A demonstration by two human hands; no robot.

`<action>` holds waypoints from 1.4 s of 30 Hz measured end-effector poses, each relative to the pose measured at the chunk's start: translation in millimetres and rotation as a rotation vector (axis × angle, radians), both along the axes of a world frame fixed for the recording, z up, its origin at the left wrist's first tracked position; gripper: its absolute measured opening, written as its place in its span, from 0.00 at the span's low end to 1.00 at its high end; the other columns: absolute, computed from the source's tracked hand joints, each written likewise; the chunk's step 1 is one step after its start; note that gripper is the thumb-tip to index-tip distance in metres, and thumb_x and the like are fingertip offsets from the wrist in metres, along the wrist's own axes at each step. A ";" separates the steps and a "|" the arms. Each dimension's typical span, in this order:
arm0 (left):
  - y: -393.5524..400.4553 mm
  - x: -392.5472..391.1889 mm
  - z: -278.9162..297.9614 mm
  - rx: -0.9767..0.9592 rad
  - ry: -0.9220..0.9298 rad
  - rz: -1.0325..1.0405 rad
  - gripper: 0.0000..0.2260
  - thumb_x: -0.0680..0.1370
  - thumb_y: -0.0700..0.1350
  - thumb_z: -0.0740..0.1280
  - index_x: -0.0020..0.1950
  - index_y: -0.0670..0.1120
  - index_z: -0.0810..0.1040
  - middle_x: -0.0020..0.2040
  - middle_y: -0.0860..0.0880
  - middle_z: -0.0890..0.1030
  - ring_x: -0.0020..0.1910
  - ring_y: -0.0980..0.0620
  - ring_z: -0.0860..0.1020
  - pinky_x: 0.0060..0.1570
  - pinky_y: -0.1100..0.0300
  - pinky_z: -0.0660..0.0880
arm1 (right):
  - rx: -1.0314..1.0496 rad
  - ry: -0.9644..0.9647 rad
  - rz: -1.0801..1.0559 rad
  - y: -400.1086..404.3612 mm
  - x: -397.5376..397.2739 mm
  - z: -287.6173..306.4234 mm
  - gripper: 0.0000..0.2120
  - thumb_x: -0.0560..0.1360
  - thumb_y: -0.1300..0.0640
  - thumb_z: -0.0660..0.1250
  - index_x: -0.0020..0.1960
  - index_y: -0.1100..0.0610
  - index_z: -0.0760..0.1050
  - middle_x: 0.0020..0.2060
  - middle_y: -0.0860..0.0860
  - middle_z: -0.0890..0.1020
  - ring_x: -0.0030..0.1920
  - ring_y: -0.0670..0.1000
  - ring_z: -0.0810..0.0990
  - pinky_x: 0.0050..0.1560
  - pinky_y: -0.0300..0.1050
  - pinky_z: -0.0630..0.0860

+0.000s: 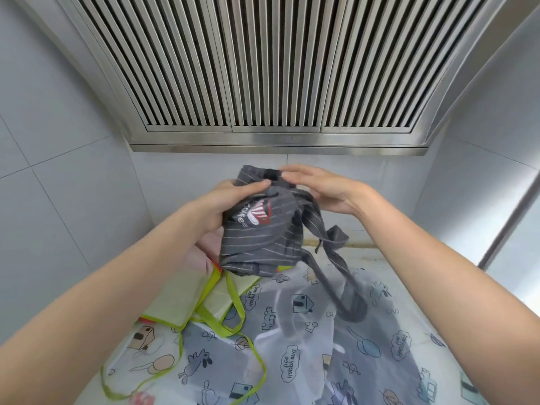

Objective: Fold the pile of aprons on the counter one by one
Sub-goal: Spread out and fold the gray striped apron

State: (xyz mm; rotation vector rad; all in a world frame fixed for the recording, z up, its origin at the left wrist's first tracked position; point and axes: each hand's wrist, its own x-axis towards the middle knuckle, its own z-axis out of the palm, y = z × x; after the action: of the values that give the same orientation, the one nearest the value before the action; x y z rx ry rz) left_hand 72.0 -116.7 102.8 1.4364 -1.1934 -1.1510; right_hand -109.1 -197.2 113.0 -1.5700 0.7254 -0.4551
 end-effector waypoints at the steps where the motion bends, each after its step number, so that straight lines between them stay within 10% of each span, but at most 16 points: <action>1: -2.5 7.7 0.3 0.005 0.035 0.054 0.17 0.68 0.53 0.73 0.51 0.45 0.78 0.42 0.46 0.84 0.39 0.49 0.82 0.44 0.57 0.78 | 0.017 0.053 0.041 -0.7 -3.7 -4.5 0.25 0.73 0.49 0.68 0.66 0.55 0.69 0.57 0.53 0.80 0.52 0.50 0.81 0.48 0.44 0.79; 5: -4.1 31.2 2.4 0.010 0.093 0.147 0.12 0.72 0.53 0.71 0.47 0.46 0.78 0.35 0.49 0.84 0.33 0.51 0.83 0.36 0.59 0.79 | -0.032 0.251 0.172 4.6 -11.9 -23.3 0.05 0.74 0.61 0.68 0.46 0.60 0.72 0.36 0.52 0.79 0.27 0.45 0.74 0.27 0.36 0.71; 9: 7.5 53.4 1.9 0.010 0.281 0.149 0.18 0.70 0.57 0.70 0.49 0.44 0.81 0.45 0.43 0.83 0.43 0.45 0.82 0.51 0.52 0.78 | -0.020 0.243 0.203 1.6 -30.2 -25.2 0.08 0.77 0.64 0.62 0.40 0.60 0.69 0.19 0.47 0.71 0.17 0.42 0.60 0.22 0.32 0.60; 14: 6.4 78.1 5.2 -0.119 0.413 0.179 0.21 0.76 0.59 0.62 0.34 0.48 0.85 0.39 0.46 0.84 0.35 0.49 0.83 0.33 0.61 0.79 | 0.198 0.401 0.299 0.9 -39.6 -44.1 0.14 0.73 0.52 0.62 0.41 0.64 0.76 0.28 0.56 0.82 0.16 0.44 0.67 0.23 0.35 0.69; 17: 5.6 73.2 9.1 -0.135 0.405 0.148 0.19 0.74 0.60 0.64 0.36 0.48 0.86 0.41 0.46 0.85 0.40 0.48 0.83 0.37 0.58 0.80 | 0.218 0.484 0.376 -2.2 -32.3 -50.3 0.14 0.74 0.53 0.63 0.48 0.63 0.78 0.47 0.58 0.84 0.41 0.51 0.84 0.47 0.42 0.80; 19: 6.0 65.9 9.2 -0.132 0.407 0.069 0.18 0.65 0.63 0.72 0.38 0.48 0.86 0.44 0.46 0.85 0.43 0.47 0.83 0.40 0.56 0.81 | 0.221 0.394 0.289 -6.0 -25.1 -51.5 0.13 0.72 0.54 0.65 0.51 0.61 0.79 0.52 0.55 0.83 0.52 0.51 0.81 0.58 0.43 0.76; 24: 9.7 41.7 -7.9 0.071 0.323 -0.225 0.33 0.42 0.61 0.82 0.42 0.45 0.86 0.48 0.43 0.84 0.44 0.45 0.83 0.43 0.54 0.81 | 0.132 -0.268 -0.360 -14.8 9.2 -49.1 0.15 0.76 0.76 0.54 0.47 0.67 0.79 0.50 0.60 0.78 0.51 0.55 0.78 0.48 0.38 0.75; 27: 10.8 23.8 -18.3 0.102 0.333 -0.315 0.32 0.46 0.62 0.81 0.44 0.46 0.86 0.49 0.42 0.84 0.46 0.45 0.83 0.47 0.53 0.81 | 0.195 -0.650 -0.578 -14.8 28.1 -35.8 0.19 0.75 0.67 0.63 0.65 0.66 0.70 0.62 0.59 0.76 0.58 0.56 0.79 0.59 0.46 0.76; 29: 6.7 21.9 -21.7 0.082 0.367 -0.301 0.32 0.48 0.63 0.80 0.46 0.47 0.86 0.50 0.43 0.83 0.47 0.45 0.83 0.49 0.54 0.80 | 0.301 -0.790 -0.474 -14.4 28.9 -21.8 0.20 0.76 0.58 0.63 0.66 0.62 0.68 0.64 0.57 0.74 0.48 0.52 0.84 0.48 0.42 0.81; 31: 8.3 23.2 -20.3 0.100 0.356 -0.278 0.28 0.54 0.64 0.77 0.45 0.47 0.86 0.50 0.43 0.84 0.47 0.45 0.83 0.47 0.54 0.80 | 0.267 -0.637 -0.273 -9.6 21.0 -5.9 0.22 0.74 0.46 0.64 0.62 0.59 0.72 0.62 0.57 0.77 0.41 0.51 0.84 0.38 0.41 0.81; 34: 12.5 28.9 -14.7 0.145 0.238 -0.273 0.28 0.62 0.64 0.71 0.52 0.45 0.82 0.50 0.42 0.84 0.47 0.45 0.83 0.46 0.55 0.80 | 0.061 -0.144 0.151 -3.5 8.3 16.4 0.33 0.65 0.40 0.67 0.66 0.56 0.72 0.59 0.55 0.80 0.53 0.54 0.82 0.48 0.46 0.80; 39: 7.3 11.4 0.9 0.143 -0.318 -0.196 0.25 0.73 0.63 0.63 0.57 0.43 0.74 0.46 0.43 0.84 0.42 0.48 0.83 0.45 0.56 0.81 | -0.328 0.490 0.350 19.6 27.0 37.7 0.17 0.73 0.53 0.69 0.60 0.56 0.75 0.54 0.55 0.82 0.54 0.54 0.82 0.53 0.48 0.79; 42: 4.8 4.1 3.4 0.052 -0.253 -0.191 0.31 0.71 0.65 0.59 0.64 0.45 0.69 0.56 0.44 0.79 0.54 0.47 0.79 0.55 0.51 0.77 | -0.369 0.497 0.283 22.0 36.5 31.6 0.15 0.71 0.60 0.72 0.56 0.56 0.75 0.53 0.59 0.82 0.55 0.61 0.81 0.59 0.61 0.75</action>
State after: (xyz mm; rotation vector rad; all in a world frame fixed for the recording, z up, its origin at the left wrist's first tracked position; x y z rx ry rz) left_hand 76.1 -112.0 106.2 1.5678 -1.5133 -1.1596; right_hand -72.6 -175.2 144.7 -2.1361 0.8021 0.0237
